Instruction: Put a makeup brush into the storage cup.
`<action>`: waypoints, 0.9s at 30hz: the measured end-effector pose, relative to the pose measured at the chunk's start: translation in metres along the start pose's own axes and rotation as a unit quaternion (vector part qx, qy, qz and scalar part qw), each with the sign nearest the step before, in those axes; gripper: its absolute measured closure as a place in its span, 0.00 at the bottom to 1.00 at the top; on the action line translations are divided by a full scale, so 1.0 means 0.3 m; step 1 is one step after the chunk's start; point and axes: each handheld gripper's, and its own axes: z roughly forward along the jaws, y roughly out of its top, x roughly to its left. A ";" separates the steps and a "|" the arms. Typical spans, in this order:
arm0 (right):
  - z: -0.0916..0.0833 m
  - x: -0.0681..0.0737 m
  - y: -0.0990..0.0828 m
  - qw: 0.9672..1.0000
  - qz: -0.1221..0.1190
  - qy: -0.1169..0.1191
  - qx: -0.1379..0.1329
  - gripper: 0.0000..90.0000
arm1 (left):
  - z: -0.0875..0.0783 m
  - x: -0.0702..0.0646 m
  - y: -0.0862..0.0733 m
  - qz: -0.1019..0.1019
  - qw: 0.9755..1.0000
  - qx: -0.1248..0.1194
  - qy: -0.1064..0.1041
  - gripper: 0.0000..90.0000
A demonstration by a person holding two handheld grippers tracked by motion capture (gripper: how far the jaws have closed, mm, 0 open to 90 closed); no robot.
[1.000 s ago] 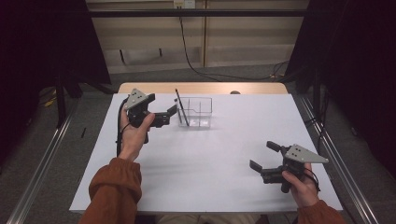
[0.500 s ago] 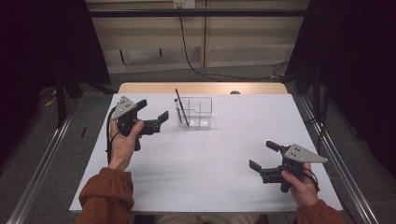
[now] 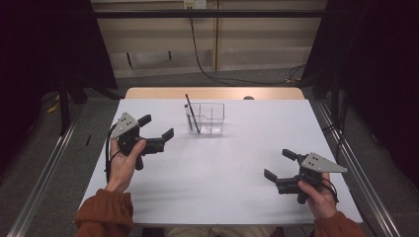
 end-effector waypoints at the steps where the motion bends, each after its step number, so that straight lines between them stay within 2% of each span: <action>1: 0.000 0.000 0.000 1.000 0.000 0.000 0.001 0.01 | -0.007 -0.001 -0.004 -0.004 1.000 0.002 0.000 0.02; 5: -0.001 -0.001 0.000 1.000 0.001 -0.003 0.000 0.01 | -0.040 -0.001 -0.025 -0.005 1.000 0.008 0.007 0.02; 8: -0.002 0.000 0.000 1.000 0.000 -0.003 0.000 0.01 | -0.068 -0.017 -0.040 -0.007 1.000 0.015 0.020 0.02; 14: -0.007 0.002 0.000 1.000 -0.002 -0.001 0.000 0.00 | -0.119 -0.029 -0.075 -0.020 1.000 0.001 0.018 0.02; 21: -0.019 0.001 -0.002 1.000 0.000 -0.008 -0.001 0.00 | -0.182 -0.023 -0.108 -0.006 1.000 -0.003 0.030 0.02; 22: -0.020 0.001 -0.003 1.000 0.000 -0.008 0.000 0.00 | -0.189 -0.024 -0.112 -0.006 0.999 -0.003 0.036 0.02; 24: -0.020 0.002 -0.004 1.000 0.000 -0.010 0.001 0.00 | -0.205 -0.025 -0.121 -0.010 0.999 -0.003 0.032 0.02; 26: -0.023 0.004 -0.004 1.000 -0.002 -0.010 0.000 0.00 | -0.219 -0.031 -0.126 -0.011 0.999 0.003 0.037 0.02; 27: -0.024 0.004 -0.004 1.000 -0.002 -0.010 0.001 0.00 | -0.228 -0.037 -0.126 -0.007 0.999 0.004 0.043 0.02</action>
